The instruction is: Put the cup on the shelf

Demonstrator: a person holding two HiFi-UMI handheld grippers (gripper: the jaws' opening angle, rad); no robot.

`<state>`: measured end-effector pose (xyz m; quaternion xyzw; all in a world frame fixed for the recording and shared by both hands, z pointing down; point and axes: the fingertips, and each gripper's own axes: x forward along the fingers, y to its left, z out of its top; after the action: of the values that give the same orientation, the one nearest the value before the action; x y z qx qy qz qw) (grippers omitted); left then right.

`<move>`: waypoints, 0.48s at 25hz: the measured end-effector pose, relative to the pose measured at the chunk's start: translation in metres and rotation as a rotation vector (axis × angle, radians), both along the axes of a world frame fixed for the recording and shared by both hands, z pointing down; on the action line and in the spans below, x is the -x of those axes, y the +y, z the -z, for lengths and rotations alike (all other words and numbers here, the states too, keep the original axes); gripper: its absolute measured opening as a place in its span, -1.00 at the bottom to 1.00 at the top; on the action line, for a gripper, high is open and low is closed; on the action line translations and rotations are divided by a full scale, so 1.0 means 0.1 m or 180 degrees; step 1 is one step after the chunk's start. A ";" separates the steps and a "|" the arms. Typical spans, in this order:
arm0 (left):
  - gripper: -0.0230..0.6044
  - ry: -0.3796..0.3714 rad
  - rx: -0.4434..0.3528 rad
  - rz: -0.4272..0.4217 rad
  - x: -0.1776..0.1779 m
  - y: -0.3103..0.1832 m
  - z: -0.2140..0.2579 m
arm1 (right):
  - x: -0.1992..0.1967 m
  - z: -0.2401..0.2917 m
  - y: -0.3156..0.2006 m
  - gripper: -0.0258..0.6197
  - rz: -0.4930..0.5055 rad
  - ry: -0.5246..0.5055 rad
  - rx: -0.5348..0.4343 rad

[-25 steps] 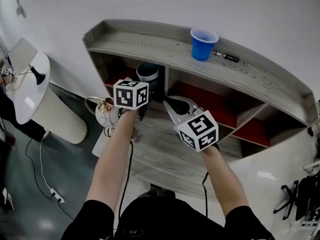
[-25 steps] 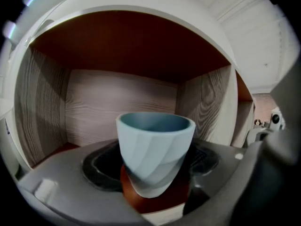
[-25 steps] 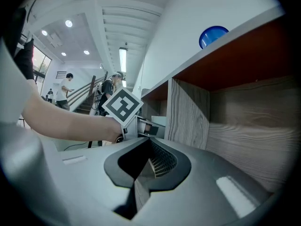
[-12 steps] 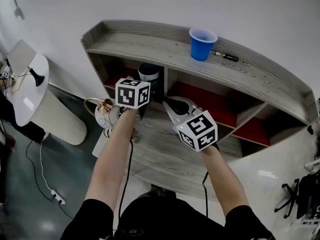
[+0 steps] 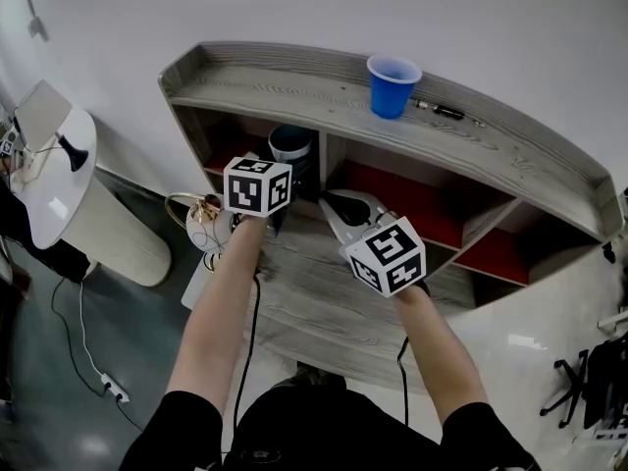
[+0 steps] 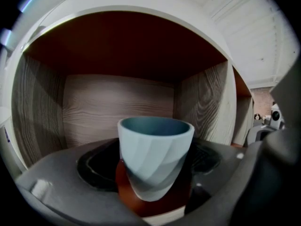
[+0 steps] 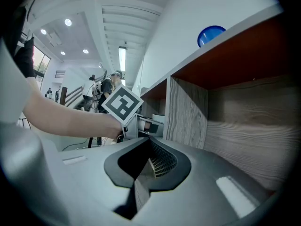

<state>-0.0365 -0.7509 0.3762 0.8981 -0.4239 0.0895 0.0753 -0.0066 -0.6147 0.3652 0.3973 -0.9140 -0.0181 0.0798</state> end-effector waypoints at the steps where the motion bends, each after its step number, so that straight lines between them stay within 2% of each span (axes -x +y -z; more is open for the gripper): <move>1: 0.38 0.0011 -0.0015 0.0012 0.01 0.00 0.02 | 0.00 0.00 0.01 -0.89 0.0002 -0.0001 0.0000; 9: 0.53 -0.0024 -0.0134 0.0121 0.11 0.10 0.11 | -0.02 0.01 0.02 -0.89 0.0014 0.0004 -0.0016; 12: 0.58 0.0056 -0.0172 0.0175 0.21 0.19 0.17 | -0.02 0.02 0.03 -0.89 0.0019 -0.0011 -0.0016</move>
<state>-0.0570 -0.7317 0.3590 0.8886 -0.4501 0.0681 0.0572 -0.0041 -0.6113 0.3636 0.3948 -0.9153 -0.0199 0.0771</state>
